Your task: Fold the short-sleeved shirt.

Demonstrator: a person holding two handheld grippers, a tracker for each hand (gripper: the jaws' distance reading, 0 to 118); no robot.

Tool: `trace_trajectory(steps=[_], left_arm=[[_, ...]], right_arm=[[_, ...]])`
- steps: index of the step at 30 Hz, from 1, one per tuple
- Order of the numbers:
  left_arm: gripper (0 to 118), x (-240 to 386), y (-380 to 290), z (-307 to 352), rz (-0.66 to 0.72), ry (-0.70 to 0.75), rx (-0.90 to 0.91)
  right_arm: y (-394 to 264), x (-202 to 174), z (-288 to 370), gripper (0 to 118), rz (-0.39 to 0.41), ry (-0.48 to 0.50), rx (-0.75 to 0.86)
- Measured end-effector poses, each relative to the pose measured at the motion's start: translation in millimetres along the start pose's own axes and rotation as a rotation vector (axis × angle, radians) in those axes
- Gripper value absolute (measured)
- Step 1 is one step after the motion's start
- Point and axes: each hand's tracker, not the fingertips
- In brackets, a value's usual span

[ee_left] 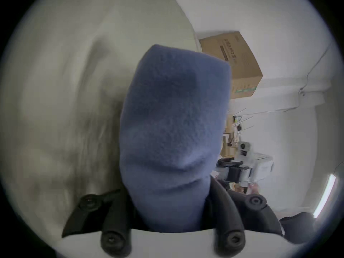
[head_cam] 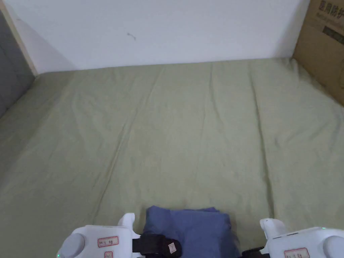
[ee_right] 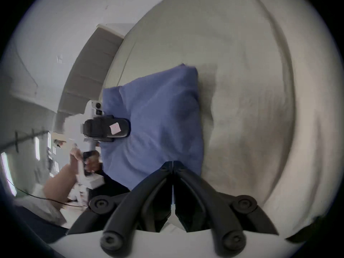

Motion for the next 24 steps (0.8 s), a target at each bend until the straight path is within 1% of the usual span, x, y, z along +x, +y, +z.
trace_trajectory(steps=[2,3,5,7,9,12,15,17,22,24], left_arm=[[22,17.3,5.7,20.2,-0.095,0.024,0.006],[22,21.9,10.5,31.3,-0.131,0.042,0.016],[22,29.0,20.8,62.8,-0.166,0.074,0.043],[22,25.3,33.9,97.0,-0.182,0.128,0.070],[22,17.4,43.6,133.7,-0.190,0.195,0.095],[22,-4.9,56.1,186.3,-0.167,0.286,0.124],[22,-31.3,64.1,233.5,-0.128,0.348,0.150],[22,-47.8,70.0,261.0,-0.121,0.401,0.159],[22,-81.6,82.7,315.1,-0.138,0.510,0.152],[22,-92.4,86.0,331.4,-0.138,0.552,0.150]], right_arm=[[4.2,-17.4,11.5,0,0.082,-0.041,0.033],[6.4,-23.7,17.1,1,0.095,-0.032,0.054],[13.0,-36.4,30.0,0,0.090,-0.006,0.106],[19.1,-50.2,38.8,0,0.067,-0.018,0.168],[27.0,-63.9,42.7,1,0.047,-0.070,0.216],[40.0,-89.6,32.5,1,0.027,-0.160,0.262],[55.0,-124.1,2.1,1,0.029,-0.226,0.290],[66.4,-156.4,-25.2,0,0.021,-0.257,0.278],[94.1,-228.5,-99.7,1,-0.016,-0.411,0.271],[101.7,-255.2,-121.7,1,-0.008,-0.458,0.285]])
